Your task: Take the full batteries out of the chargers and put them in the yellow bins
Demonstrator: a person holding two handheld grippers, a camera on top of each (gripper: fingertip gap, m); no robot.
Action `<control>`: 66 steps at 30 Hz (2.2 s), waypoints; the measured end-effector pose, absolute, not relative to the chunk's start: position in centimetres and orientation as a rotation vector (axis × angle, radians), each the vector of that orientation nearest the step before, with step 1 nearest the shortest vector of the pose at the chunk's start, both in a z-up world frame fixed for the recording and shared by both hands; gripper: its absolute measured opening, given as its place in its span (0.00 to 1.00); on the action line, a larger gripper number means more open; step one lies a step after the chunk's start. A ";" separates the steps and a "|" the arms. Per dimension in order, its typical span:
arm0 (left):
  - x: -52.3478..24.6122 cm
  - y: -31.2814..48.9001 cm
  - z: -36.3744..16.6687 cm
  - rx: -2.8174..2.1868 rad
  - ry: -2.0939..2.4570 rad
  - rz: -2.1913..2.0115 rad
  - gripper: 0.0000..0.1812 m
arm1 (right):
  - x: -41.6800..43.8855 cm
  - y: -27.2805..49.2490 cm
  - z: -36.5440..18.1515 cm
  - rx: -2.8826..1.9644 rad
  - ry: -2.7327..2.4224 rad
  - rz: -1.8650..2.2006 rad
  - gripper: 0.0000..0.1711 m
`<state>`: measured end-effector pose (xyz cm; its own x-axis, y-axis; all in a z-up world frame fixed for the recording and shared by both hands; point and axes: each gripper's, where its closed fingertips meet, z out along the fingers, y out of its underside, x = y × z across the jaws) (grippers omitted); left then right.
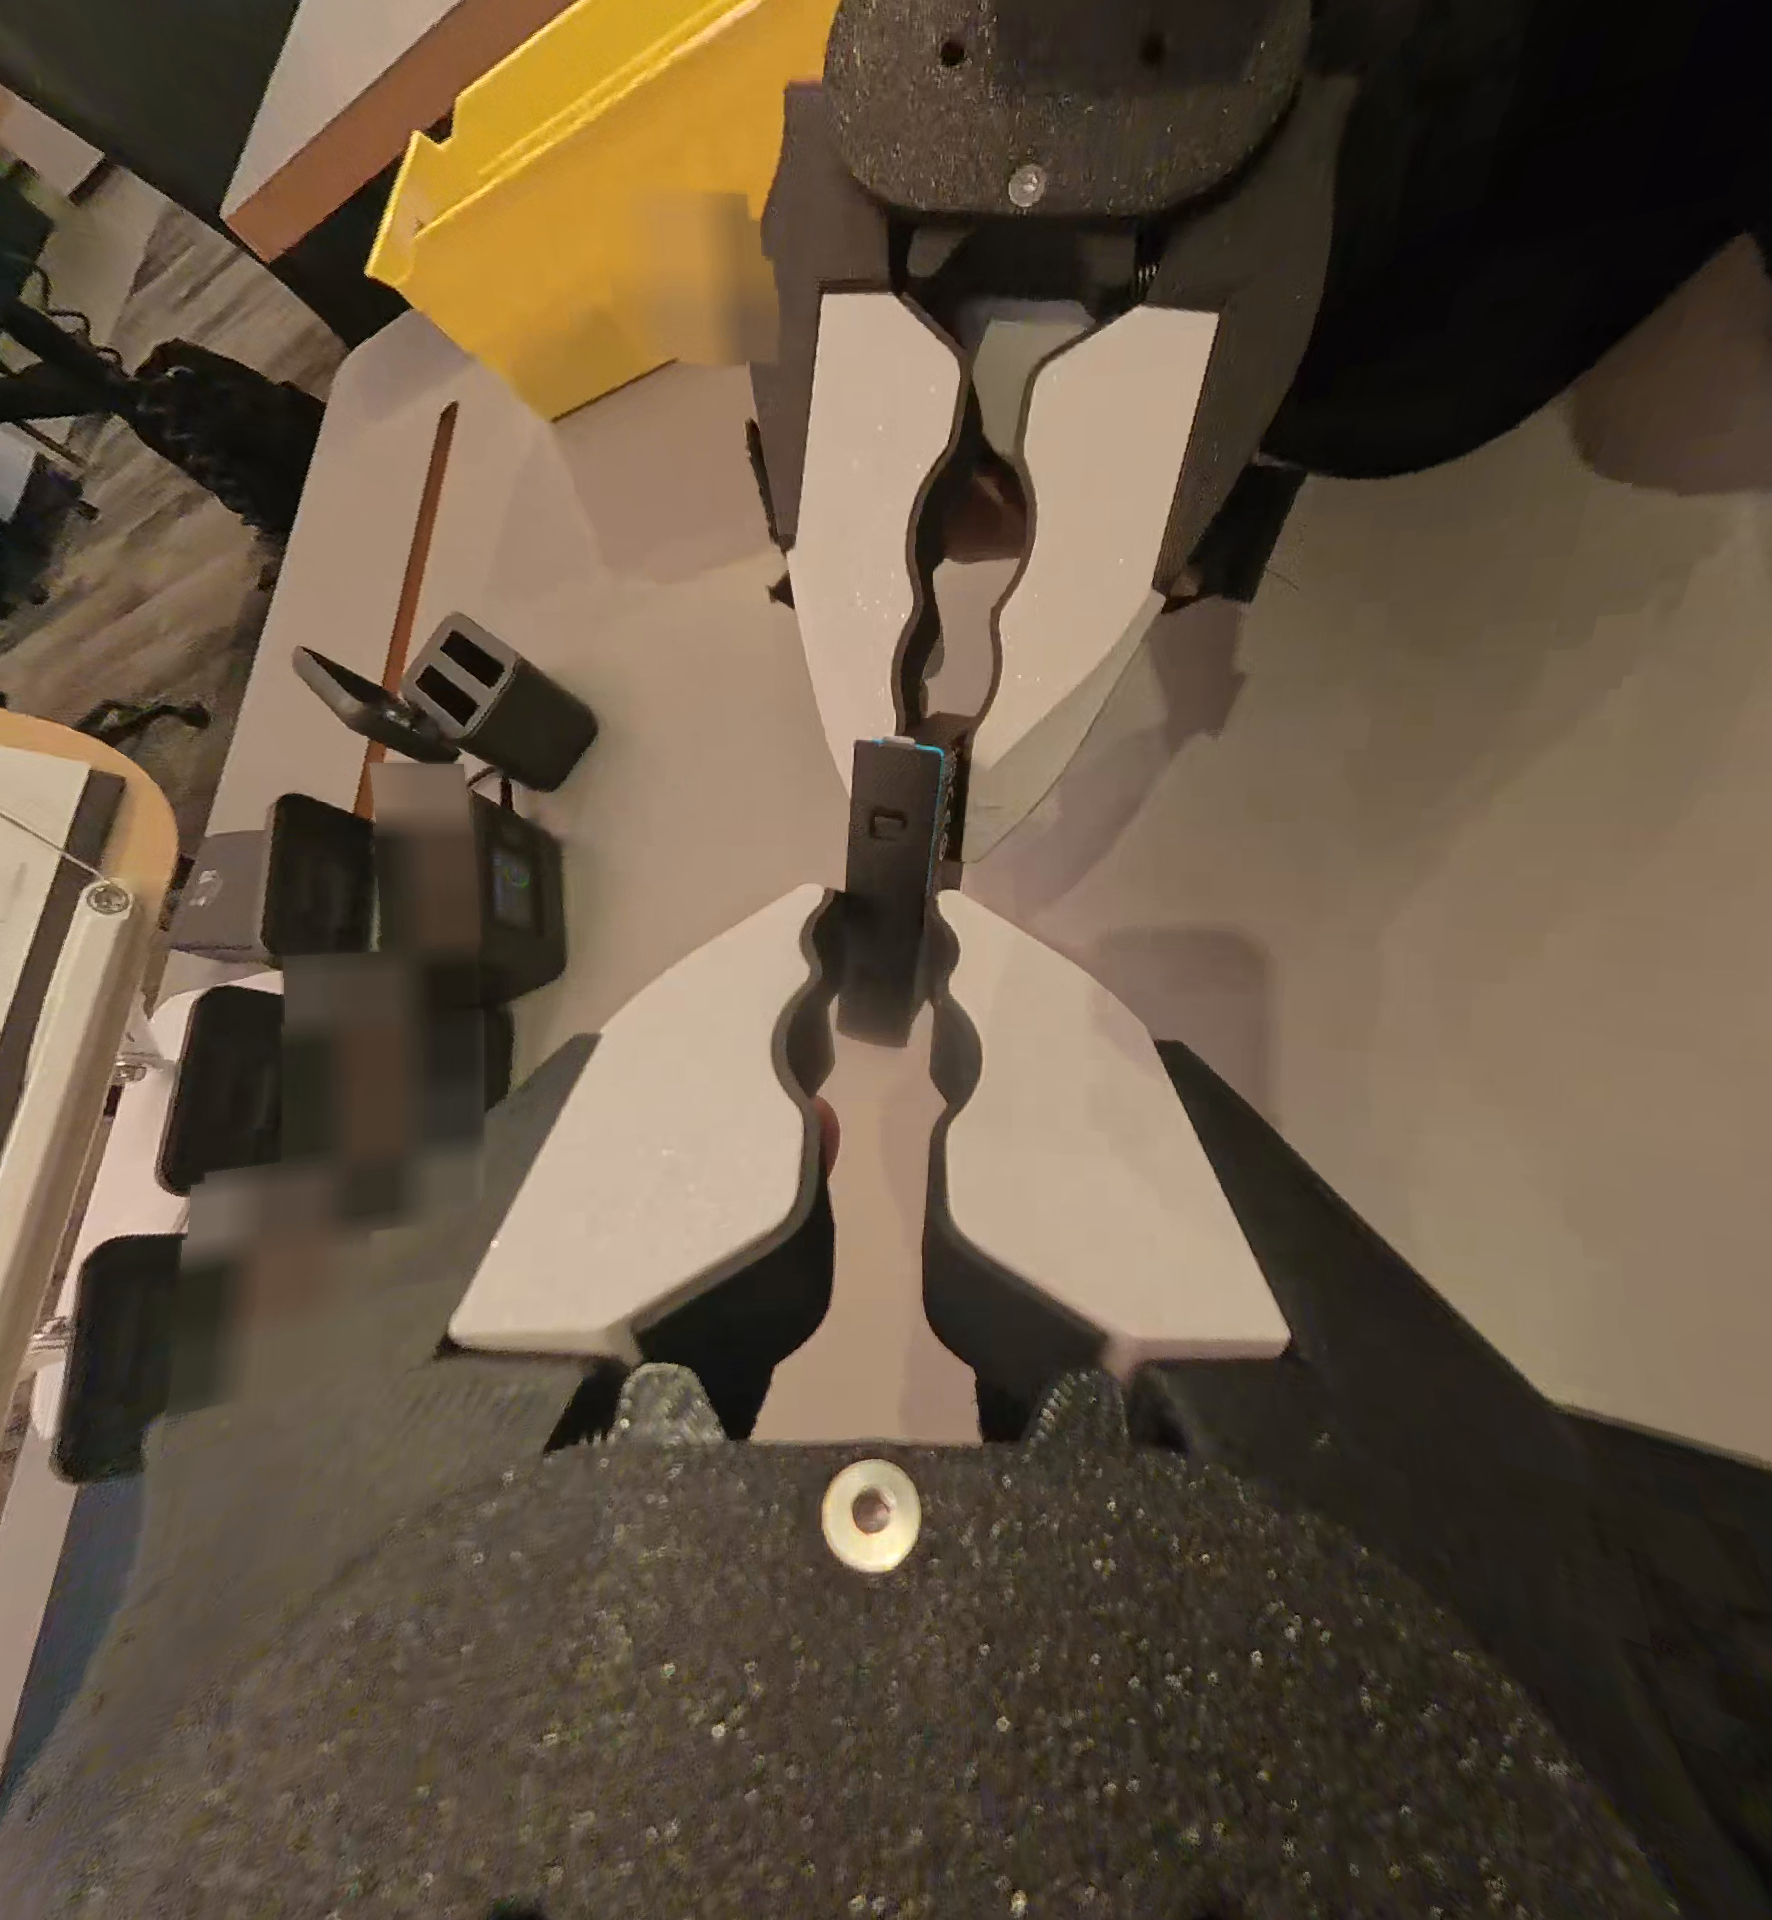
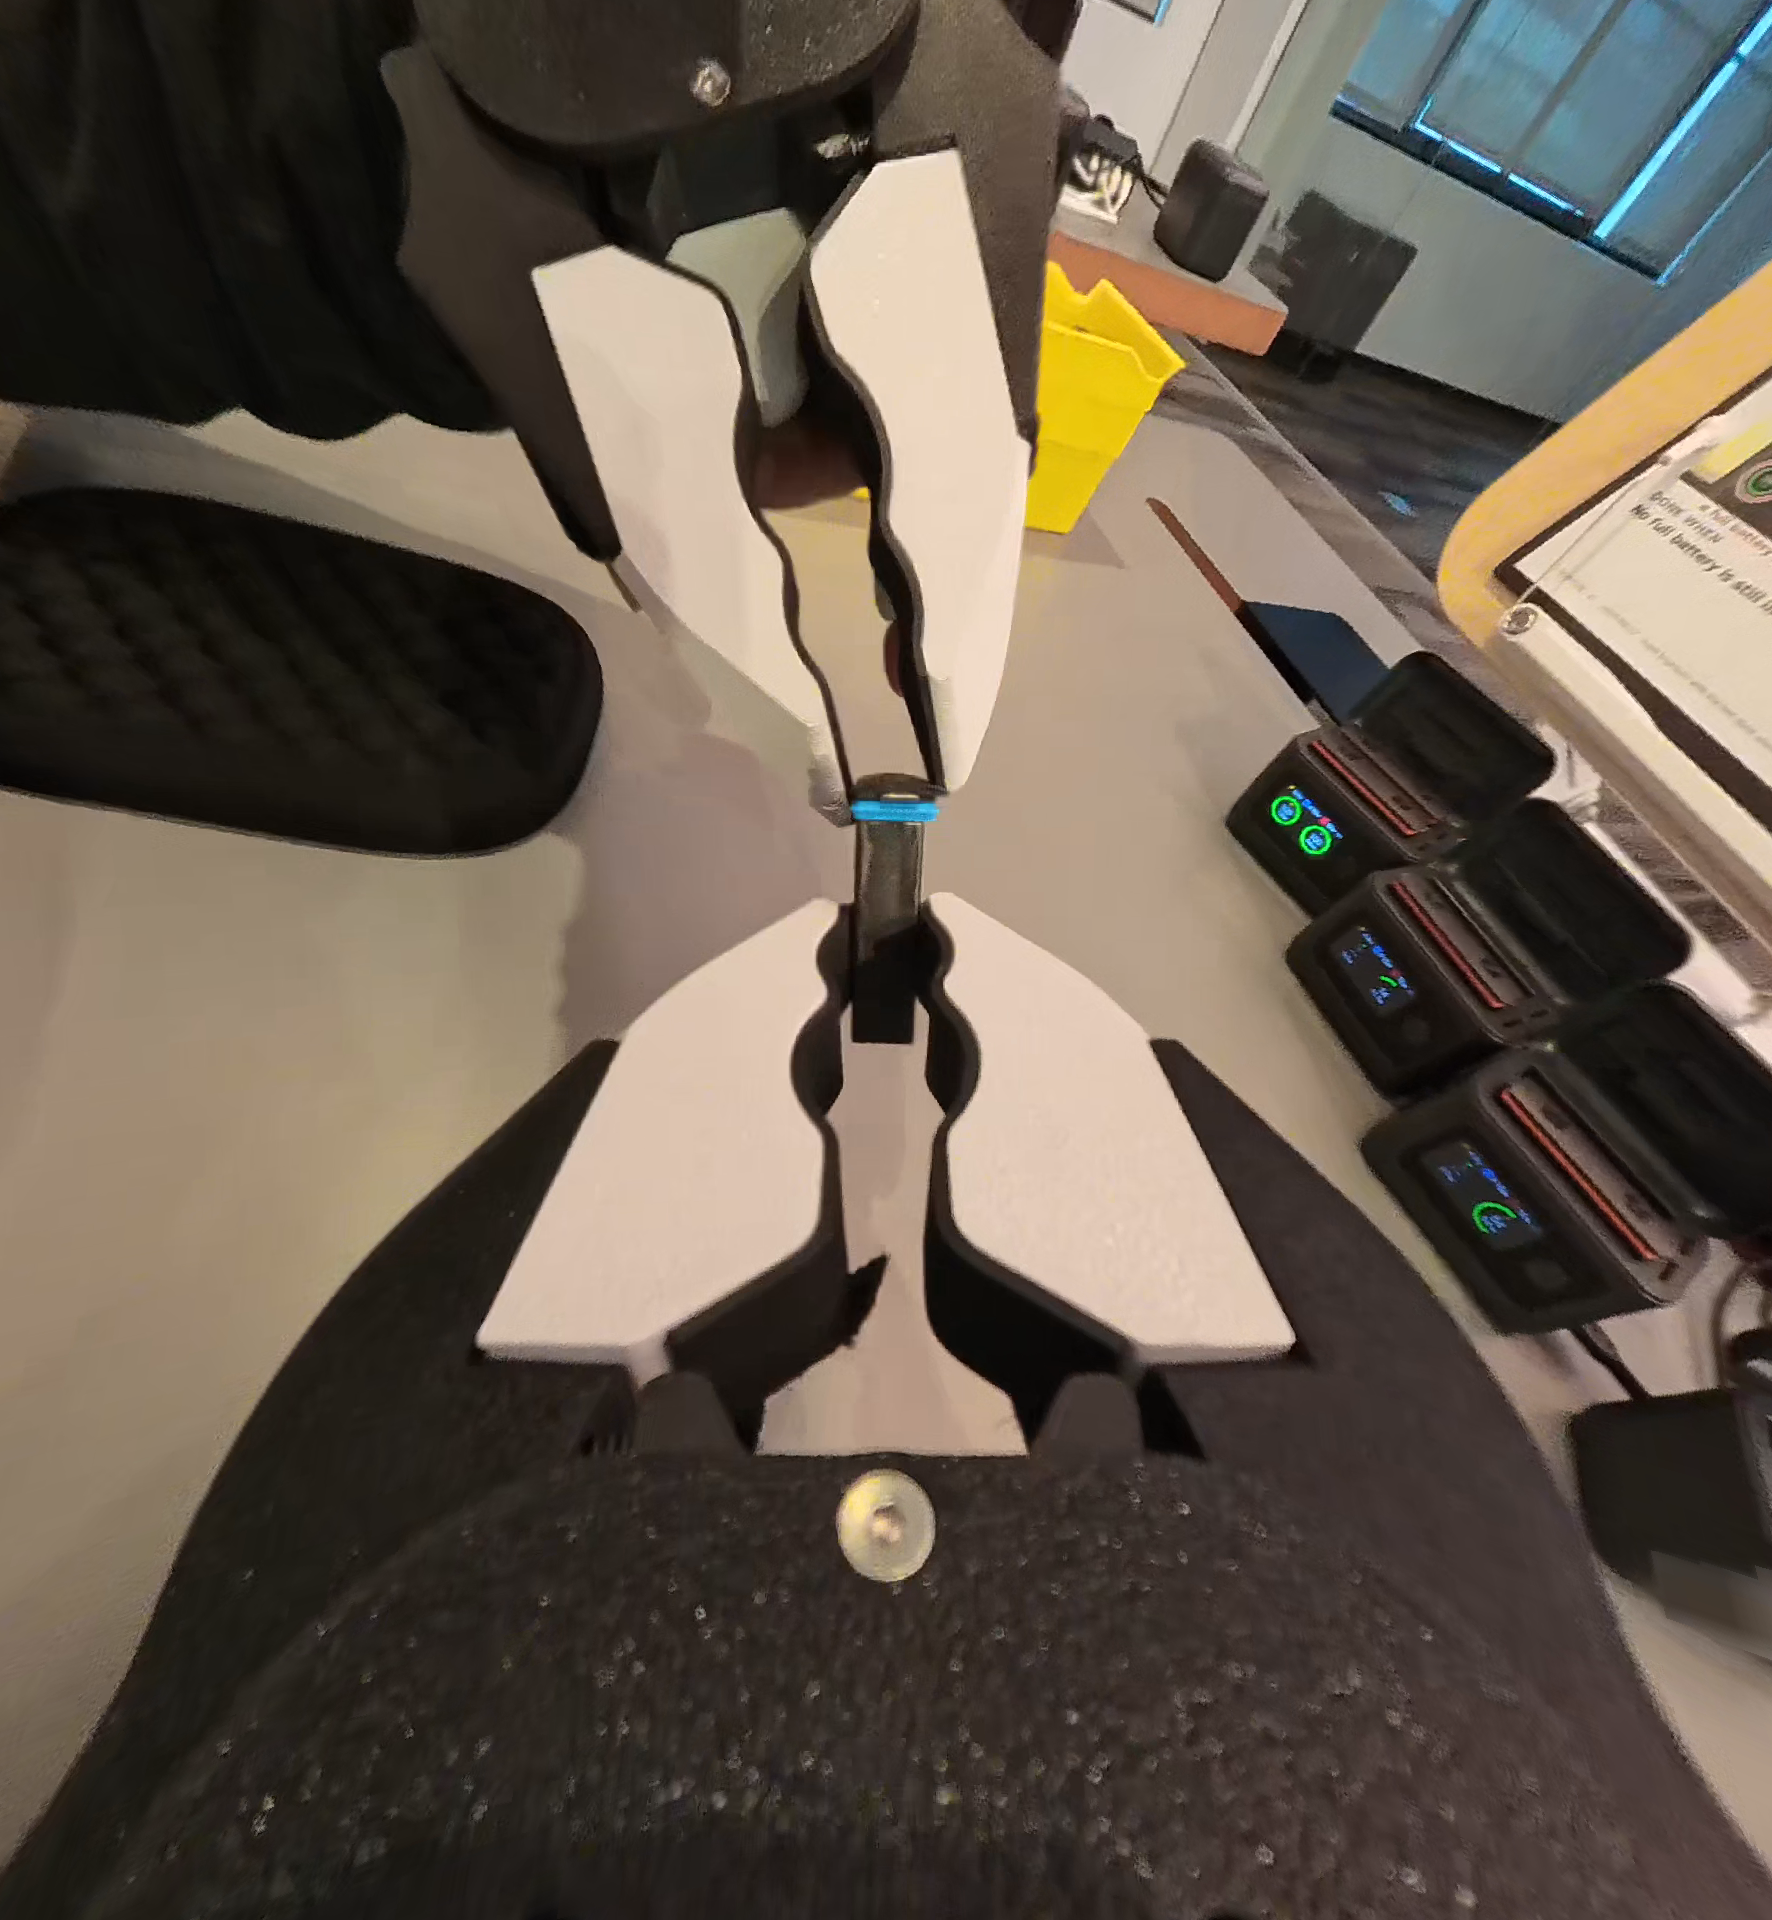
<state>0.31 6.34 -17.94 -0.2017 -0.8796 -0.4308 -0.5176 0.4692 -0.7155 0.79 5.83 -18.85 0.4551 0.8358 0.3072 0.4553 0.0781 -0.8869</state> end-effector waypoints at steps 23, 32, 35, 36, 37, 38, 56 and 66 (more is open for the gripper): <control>2.4 9.9 -15.1 -1.201 1.949 -0.476 0.09 | 5.1 8.4 -17.3 -1.494 -1.046 0.313 0.14; 4.0 24.1 -13.6 -1.594 1.929 -0.171 0.08 | 8.2 11.0 -18.5 -1.627 -0.889 0.324 0.13; 4.8 26.4 -14.9 -1.709 1.982 -0.190 0.08 | 8.1 10.9 -18.9 -1.637 -0.902 0.331 0.13; 5.0 26.9 -15.4 -1.747 2.001 -0.196 0.08 | 8.0 10.9 -19.0 -1.641 -0.908 0.337 0.13; 5.2 27.4 -16.0 -1.780 2.018 -0.194 0.08 | 8.0 10.9 -19.1 -1.647 -0.914 0.339 0.13; 5.3 27.8 -16.6 -1.809 2.042 -0.190 0.08 | 7.9 10.8 -19.3 -1.652 -0.920 0.338 0.13; 5.4 31.5 -21.7 -2.026 2.100 -0.102 0.09 | 10.5 12.9 -19.3 -1.782 -0.654 0.284 0.05; 5.3 31.3 -21.9 -2.045 2.109 -0.130 0.09 | 14.4 14.6 -20.0 -1.869 -0.250 0.193 0.00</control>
